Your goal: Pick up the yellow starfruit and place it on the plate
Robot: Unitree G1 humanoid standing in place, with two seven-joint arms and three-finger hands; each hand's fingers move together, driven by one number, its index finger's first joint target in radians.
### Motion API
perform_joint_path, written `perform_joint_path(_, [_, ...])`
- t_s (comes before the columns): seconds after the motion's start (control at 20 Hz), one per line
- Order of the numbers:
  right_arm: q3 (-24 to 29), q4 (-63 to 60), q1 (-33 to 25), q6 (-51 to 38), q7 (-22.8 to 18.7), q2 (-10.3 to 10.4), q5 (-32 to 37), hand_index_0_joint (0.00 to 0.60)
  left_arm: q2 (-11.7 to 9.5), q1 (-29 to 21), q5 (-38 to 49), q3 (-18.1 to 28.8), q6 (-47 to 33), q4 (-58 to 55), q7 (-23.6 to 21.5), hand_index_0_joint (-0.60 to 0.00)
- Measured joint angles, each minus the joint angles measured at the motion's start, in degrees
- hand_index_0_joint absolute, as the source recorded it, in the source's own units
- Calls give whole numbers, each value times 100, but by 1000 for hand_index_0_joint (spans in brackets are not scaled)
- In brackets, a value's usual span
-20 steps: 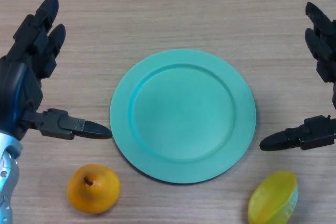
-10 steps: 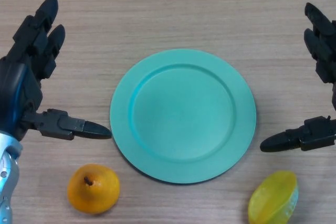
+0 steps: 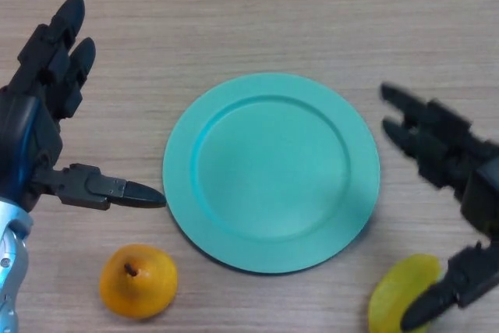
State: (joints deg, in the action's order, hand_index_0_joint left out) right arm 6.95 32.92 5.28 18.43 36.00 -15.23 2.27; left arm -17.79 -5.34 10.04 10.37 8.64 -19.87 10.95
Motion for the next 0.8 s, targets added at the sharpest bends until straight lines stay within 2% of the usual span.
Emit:
perform_joint_path(0.05, [-7,-1,33,122,33,0,-1,249,0,0,0,0,0,-1,0,0])
perform_joint_path(0.1, [-4,0,86,164,76,0,-3,399,0,0,0,0,0,-3,0,0])
perform_joint_path(0.15, [-2,0,130,167,162,0,-5,499,0,1,-1,0,0,-6,0,0])
perform_joint_path(0.2, [-1,-5,249,182,421,2,-19,599,0,0,-13,0,0,-12,0,0])
perform_joint_path(0.3, [-34,-118,423,386,820,3,-30,600,0,0,-28,1,0,-15,1,0])
perform_joint_path(0.45, [-38,-421,438,262,911,-3,-549,600,0,1,-28,1,1,-39,1,0])
perform_joint_path(0.55, [-30,-533,442,222,1034,-8,-583,600,4,2,-28,1,1,-40,1,0])
perform_joint_path(0.6, [-32,-540,441,46,1126,-8,-584,450,5,1,-28,0,1,-40,1,0])
perform_joint_path(0.65, [-32,-552,438,-69,1138,-8,-584,350,5,1,-28,0,1,-40,1,0])
perform_joint_path(0.7, [-33,-587,434,-245,1148,-8,-672,200,5,0,-28,0,1,-40,1,0])
perform_joint_path(0.8, [-29,-881,423,-757,1154,-9,-961,0,5,-9,-28,-2,1,-39,0,0])
